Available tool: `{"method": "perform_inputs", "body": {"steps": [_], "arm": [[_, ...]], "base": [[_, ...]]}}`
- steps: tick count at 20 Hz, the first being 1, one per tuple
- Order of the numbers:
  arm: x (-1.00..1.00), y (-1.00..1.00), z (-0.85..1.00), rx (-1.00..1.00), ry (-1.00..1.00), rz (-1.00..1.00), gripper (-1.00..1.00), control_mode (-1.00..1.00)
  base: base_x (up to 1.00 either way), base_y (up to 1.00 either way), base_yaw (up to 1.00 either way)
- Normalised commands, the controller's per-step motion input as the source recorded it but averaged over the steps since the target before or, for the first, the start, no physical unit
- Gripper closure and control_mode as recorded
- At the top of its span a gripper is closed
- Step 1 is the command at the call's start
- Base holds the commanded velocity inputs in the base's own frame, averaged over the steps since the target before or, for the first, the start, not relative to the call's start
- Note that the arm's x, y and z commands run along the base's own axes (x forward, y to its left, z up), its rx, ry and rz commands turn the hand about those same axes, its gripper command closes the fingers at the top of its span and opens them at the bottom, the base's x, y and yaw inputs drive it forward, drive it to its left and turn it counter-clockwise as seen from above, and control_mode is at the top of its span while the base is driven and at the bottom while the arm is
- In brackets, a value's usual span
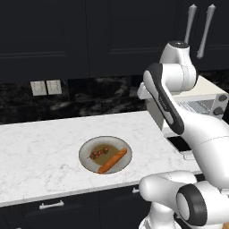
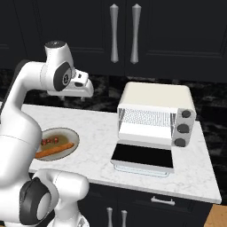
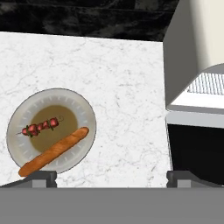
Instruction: Pick up the kebab skewer and baguette bread, and place them inside the toaster oven. Close the toaster oven door and start by setting the timer.
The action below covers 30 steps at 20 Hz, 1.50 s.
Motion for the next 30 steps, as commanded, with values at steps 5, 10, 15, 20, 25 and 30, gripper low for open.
{"method": "perform_inputs", "body": {"steps": [5,10,15,20,25,30], "arm": [[0.0,0.0,0.0,0.0,0.0,0.0,-1.0,-1.0],[-0.16,-0.01,-0.09,0.0,0.0,0.0,-1.0,-1.0],[-0.45,-0.78,-0.46,0.01,-0.12,0.08,-1.0,-1.0],[-0.18,-1.0,-0.54,0.02,-0.45,0.26,-1.0,-1.0],[0.14,-0.99,-0.47,0.11,-0.53,0.37,-1.0,-1.0],[0.19,-0.88,-0.4,0.14,-0.16,0.27,-1.0,-1.0]], "base": [[0.0,0.0,0.0],[0.0,0.0,0.0],[0.0,0.0,0.0],[0.0,0.0,0.0],[0.0,0.0,0.0],[0.0,0.0,0.0]]}}
